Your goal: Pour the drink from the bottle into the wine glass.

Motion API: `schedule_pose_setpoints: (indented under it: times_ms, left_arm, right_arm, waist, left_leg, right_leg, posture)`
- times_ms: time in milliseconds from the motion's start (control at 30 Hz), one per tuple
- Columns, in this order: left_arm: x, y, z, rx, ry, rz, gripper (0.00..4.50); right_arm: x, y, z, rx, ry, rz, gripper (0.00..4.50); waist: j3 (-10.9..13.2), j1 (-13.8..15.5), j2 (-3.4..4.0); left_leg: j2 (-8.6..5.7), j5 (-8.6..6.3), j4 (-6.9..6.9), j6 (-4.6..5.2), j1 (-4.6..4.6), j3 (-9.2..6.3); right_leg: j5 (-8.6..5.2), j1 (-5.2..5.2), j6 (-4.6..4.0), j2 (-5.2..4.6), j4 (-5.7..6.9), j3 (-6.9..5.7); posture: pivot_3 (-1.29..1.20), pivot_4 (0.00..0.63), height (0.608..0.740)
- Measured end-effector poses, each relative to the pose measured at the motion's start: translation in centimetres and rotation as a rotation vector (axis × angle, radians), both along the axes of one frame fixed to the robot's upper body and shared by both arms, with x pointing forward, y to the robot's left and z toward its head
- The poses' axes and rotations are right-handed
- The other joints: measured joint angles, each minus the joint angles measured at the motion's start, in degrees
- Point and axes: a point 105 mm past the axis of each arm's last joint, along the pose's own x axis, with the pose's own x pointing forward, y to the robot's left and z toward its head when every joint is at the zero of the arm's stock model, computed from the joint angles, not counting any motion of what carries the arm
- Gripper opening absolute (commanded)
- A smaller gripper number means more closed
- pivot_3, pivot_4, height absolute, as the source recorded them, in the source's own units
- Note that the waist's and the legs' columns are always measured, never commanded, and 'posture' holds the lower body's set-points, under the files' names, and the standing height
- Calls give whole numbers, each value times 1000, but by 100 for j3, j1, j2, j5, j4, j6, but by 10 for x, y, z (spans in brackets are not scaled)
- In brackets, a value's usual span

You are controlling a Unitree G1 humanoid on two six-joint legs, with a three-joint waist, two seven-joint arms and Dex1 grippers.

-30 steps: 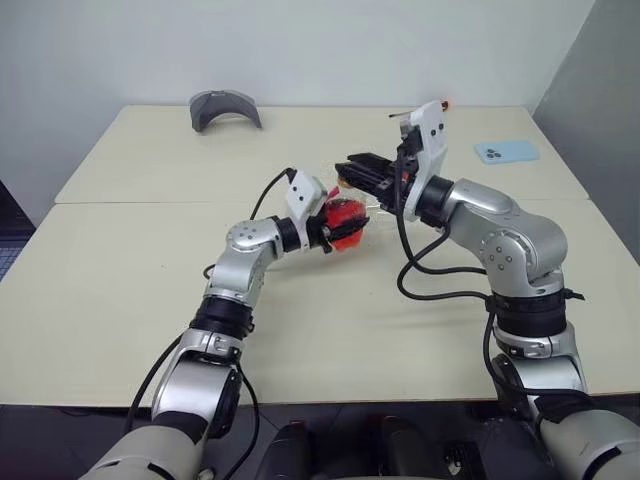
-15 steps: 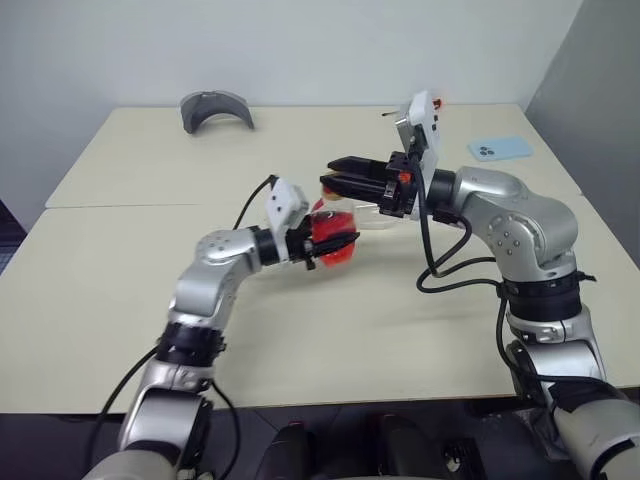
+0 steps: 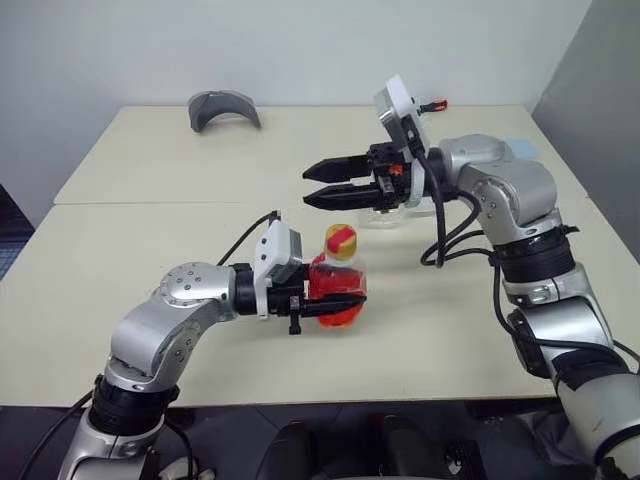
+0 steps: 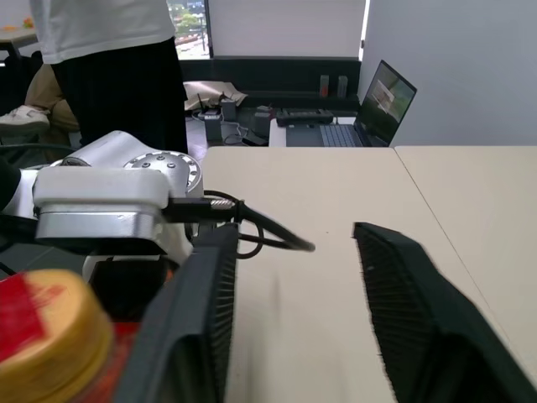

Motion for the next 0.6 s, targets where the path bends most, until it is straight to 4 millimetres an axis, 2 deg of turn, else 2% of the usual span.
schedule_pose_setpoints:
  times_ms: [100,300,400,500,600]
  left_arm:
    - [15,8,4,-23,1,89,1645]
    - [46,29,-14,-21,38,284,1544]
    - [58,32,-20,-32,30,334,1543]
    - [77,28,-19,-61,11,374,1527]
    - [92,18,-7,-89,-39,374,1527]
  right_arm:
    - [4,-18,6,3,-15,-81,4217]
    - [17,-52,4,83,17,-382,4229]
    - [18,-62,9,129,11,-493,4229]
    - [17,-58,13,170,-7,-552,4229]
    - [18,-51,12,192,-13,-590,4229]
  waist:
    - [1,15,-1]
    - [1,9,0]
    - [2,2,2]
    - [2,8,2]
    - [2,6,2]
  left_leg:
    - [-1,0,3,0,-4,0]
    - [0,0,-1,-1,-4,0]
    - [0,0,-3,-1,-4,1]
    - [0,1,2,-1,-5,1]
    - [-2,1,2,-2,-7,4]
  right_leg:
    - [0,0,0,-2,-3,-1]
    - [0,-3,0,-1,1,-1]
    - [0,-4,0,-1,1,0]
    - [0,-3,0,-1,4,-3]
    - [0,-4,0,-1,3,2]
  posture:
    - [0,150,740]
    - [0,150,740]
    - [0,150,740]
    - [0,150,740]
    - [0,150,740]
